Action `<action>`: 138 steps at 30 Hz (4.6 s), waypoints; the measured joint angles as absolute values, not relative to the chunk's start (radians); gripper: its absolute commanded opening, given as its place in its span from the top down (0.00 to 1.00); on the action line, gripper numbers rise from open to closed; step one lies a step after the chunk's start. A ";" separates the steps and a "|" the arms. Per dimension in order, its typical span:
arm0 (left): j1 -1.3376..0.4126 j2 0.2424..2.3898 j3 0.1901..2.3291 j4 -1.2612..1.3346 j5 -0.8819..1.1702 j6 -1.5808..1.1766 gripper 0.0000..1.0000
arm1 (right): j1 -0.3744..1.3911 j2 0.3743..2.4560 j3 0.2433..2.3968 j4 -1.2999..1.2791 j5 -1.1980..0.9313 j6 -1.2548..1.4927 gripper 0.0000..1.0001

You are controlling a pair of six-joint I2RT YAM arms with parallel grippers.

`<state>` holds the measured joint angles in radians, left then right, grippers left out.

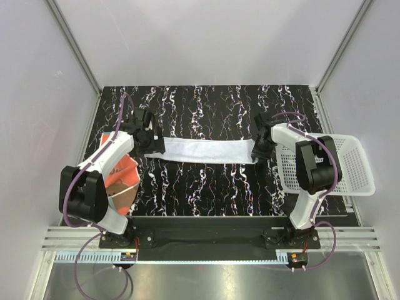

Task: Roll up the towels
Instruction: Fold the towel

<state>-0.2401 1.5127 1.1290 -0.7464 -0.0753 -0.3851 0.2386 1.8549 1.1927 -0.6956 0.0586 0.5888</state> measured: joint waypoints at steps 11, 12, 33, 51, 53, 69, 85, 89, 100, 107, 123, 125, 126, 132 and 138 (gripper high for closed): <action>-0.240 1.507 1.129 -0.746 -0.075 -0.385 0.05 | 0.239 1.858 1.214 -0.715 0.067 0.585 1.00; -0.240 1.504 1.129 -0.746 -0.074 -0.385 0.05 | 0.239 1.858 1.223 -0.731 0.073 0.580 1.00; -0.422 1.578 1.134 -0.743 -0.038 -0.358 0.36 | 0.241 1.680 1.412 -1.010 0.296 0.497 1.00; -0.417 1.740 1.283 -0.693 0.035 -0.390 0.85 | 0.241 1.666 1.321 -0.966 0.270 0.487 1.00; -0.413 1.792 1.317 -0.678 0.043 -0.398 0.85 | 0.241 1.666 1.311 -0.953 0.268 0.483 1.00; -0.330 1.973 1.391 -0.710 0.046 -0.448 0.29 | 0.233 1.654 1.296 -0.953 0.265 0.447 1.00; -0.332 1.531 1.237 -0.753 -0.023 -0.376 0.15 | 0.377 1.731 1.673 -1.068 0.246 0.377 1.00; -0.332 1.526 1.158 -0.766 -0.038 -0.369 0.15 | 0.490 1.828 1.774 -1.097 0.245 0.377 1.00; -0.332 1.502 1.156 -0.759 -0.134 -0.363 0.14 | 0.664 2.006 2.050 -1.116 0.202 0.420 1.00; -0.319 1.493 1.156 -0.765 -0.181 -0.365 0.15 | 0.738 2.113 2.188 -1.094 0.142 0.451 1.00; -0.274 1.463 1.152 -0.765 -0.186 -0.376 0.15 | 0.789 2.204 2.188 -0.984 0.048 0.522 1.00; -0.274 1.463 1.151 -0.766 -0.189 -0.378 0.16 | 0.798 2.216 2.185 -0.970 0.037 0.529 1.00; -0.274 1.463 1.151 -0.765 -0.189 -0.380 0.16 | 0.802 2.222 2.182 -0.964 0.034 0.532 1.00; -0.274 1.462 1.145 -0.757 -0.191 -0.398 0.16 | 0.827 2.243 2.145 -0.929 0.022 0.547 1.00; -0.274 1.461 1.126 -0.754 -0.188 -0.415 0.16 | 0.845 2.270 2.108 -0.871 -0.006 0.566 1.00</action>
